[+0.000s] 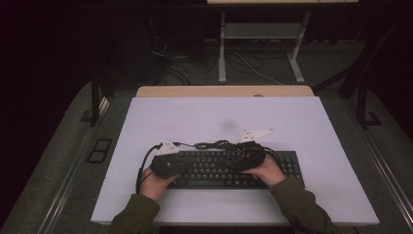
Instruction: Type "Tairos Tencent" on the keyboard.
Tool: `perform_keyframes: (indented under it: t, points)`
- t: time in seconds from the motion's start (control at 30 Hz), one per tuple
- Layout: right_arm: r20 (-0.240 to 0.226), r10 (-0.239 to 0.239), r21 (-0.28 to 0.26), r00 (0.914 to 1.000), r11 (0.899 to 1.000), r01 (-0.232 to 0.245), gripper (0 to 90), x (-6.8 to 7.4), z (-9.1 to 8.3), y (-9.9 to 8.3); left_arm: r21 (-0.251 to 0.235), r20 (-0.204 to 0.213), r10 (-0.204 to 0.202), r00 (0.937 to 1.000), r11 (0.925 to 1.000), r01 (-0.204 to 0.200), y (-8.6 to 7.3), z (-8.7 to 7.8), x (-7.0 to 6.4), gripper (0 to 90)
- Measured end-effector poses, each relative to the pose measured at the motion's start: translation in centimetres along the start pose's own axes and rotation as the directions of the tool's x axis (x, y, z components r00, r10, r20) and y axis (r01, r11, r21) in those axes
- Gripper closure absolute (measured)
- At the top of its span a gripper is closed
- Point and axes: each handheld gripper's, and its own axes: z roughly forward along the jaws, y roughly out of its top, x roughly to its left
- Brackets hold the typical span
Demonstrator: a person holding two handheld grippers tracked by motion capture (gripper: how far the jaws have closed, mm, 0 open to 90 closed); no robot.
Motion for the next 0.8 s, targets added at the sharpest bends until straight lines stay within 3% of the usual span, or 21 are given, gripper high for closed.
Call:
perform_keyframes:
  t: [0.3,0.8]
  points:
    - [-0.010,0.000,0.007,1.0000,1.000,0.000,27.2,0.2,0.1,0.0,-0.013,0.010,-0.014,0.9999,0.9998,0.014,0.0,-0.6,0.1,80.1]
    - [-0.038,-0.029,0.051,0.9989,0.998,0.031,57.0,1.3,0.7,0.0,-0.033,0.011,-0.035,0.9993,0.9988,0.035,-0.2,-1.5,0.2,53.4]
